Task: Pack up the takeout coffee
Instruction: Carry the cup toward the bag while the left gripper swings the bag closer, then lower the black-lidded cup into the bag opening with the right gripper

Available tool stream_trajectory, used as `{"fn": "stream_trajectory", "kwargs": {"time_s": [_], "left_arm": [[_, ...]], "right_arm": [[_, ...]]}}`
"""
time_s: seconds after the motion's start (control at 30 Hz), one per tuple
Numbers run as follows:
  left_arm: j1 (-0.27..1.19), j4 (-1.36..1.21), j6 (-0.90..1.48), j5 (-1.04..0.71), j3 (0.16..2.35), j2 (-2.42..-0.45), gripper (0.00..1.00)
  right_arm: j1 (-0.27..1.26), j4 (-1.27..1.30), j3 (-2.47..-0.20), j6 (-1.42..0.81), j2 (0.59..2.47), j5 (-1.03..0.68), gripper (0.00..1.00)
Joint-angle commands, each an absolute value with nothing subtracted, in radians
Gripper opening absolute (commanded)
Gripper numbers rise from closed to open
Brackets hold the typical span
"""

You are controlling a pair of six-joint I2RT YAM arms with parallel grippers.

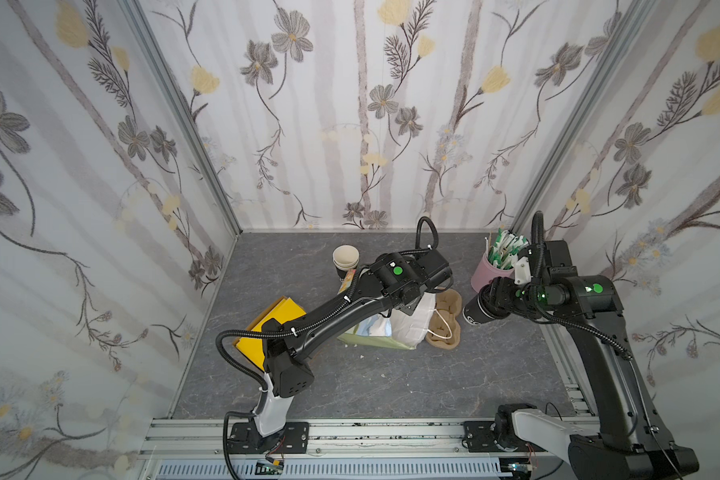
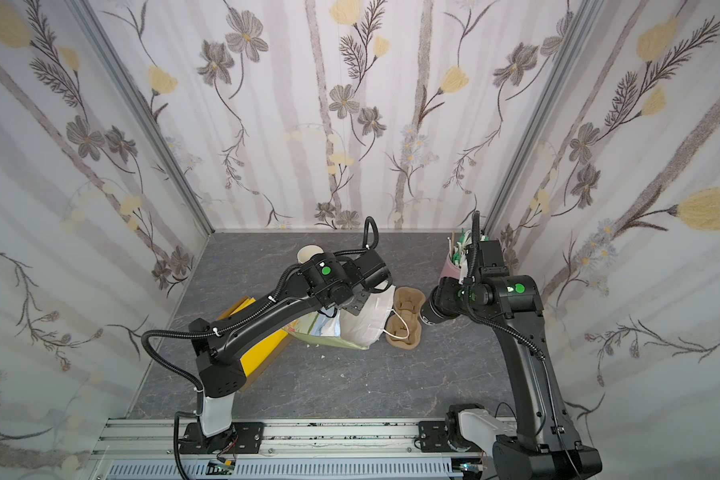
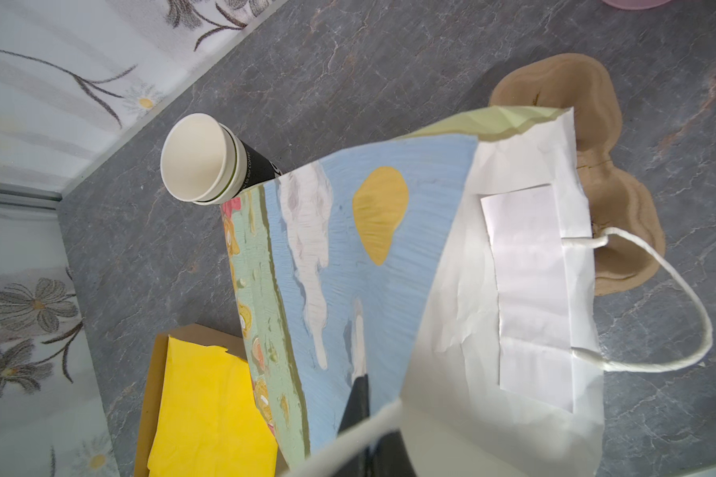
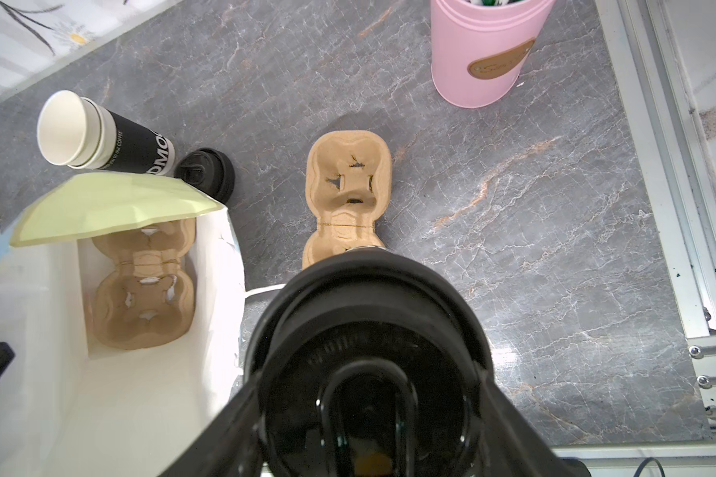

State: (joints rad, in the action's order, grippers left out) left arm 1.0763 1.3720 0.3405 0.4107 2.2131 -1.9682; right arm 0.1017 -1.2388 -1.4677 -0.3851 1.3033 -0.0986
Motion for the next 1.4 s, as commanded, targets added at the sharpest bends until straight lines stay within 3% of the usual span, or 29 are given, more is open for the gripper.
{"fn": "stream_trajectory", "kwargs": {"time_s": [0.0, 0.8, 1.37], "left_arm": [[1.075, 1.373, 0.364, 0.381, 2.247, -1.973, 0.00], [1.075, 1.360, 0.472, 0.179, 2.447, -2.080, 0.00], [1.074, 1.350, 0.570, 0.093, 2.450, -2.053, 0.00]], "right_arm": [[0.103, -1.220, -1.510, -0.400, 1.309, -0.127, 0.67], [0.157, -1.278, -1.614, -0.445, 1.319, -0.229, 0.66], [0.390, -1.200, -1.634, -0.557, 1.382, -0.193, 0.65]]}}
